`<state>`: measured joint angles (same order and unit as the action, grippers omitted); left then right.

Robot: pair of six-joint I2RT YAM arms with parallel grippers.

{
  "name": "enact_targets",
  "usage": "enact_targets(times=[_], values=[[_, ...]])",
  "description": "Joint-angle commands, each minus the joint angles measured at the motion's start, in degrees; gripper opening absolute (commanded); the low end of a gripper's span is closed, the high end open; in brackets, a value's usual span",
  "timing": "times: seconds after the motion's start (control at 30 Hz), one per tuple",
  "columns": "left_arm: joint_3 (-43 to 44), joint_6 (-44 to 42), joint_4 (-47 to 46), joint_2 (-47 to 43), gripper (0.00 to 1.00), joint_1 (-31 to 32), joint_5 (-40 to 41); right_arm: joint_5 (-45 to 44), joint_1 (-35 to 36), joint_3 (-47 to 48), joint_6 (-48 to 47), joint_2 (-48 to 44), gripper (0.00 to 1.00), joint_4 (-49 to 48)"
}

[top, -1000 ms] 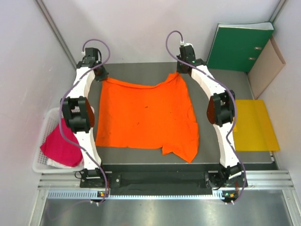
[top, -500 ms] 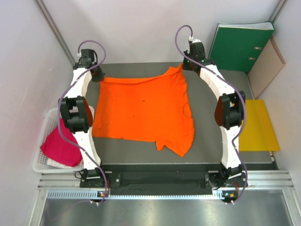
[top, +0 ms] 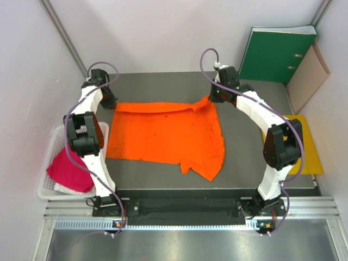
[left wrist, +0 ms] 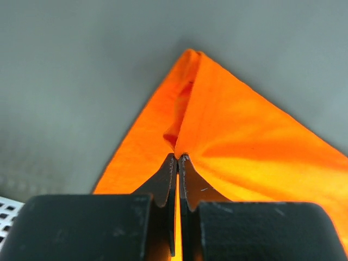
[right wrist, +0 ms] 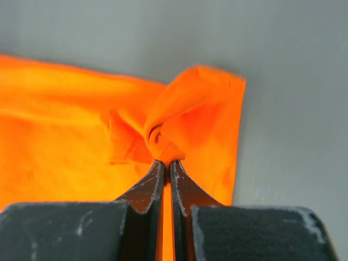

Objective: Fold and stack the t-shirts
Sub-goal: Fold the flattened tshirt in 1/3 of the way

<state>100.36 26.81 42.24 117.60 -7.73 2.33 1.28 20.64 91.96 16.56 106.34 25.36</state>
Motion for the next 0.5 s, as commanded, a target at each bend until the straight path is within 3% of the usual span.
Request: enact_targets(times=[0.0, 0.47], values=[[-0.8, -0.3, 2.0, -1.9, 0.00, -1.4, 1.4, 0.8, 1.7, -6.4, 0.8, -7.6, 0.00, 0.5], [-2.2, -0.5, 6.5, 2.1, 0.00, -1.5, -0.6, 0.7, 4.2, -15.4, 2.1, -13.4, 0.00, 8.1]])
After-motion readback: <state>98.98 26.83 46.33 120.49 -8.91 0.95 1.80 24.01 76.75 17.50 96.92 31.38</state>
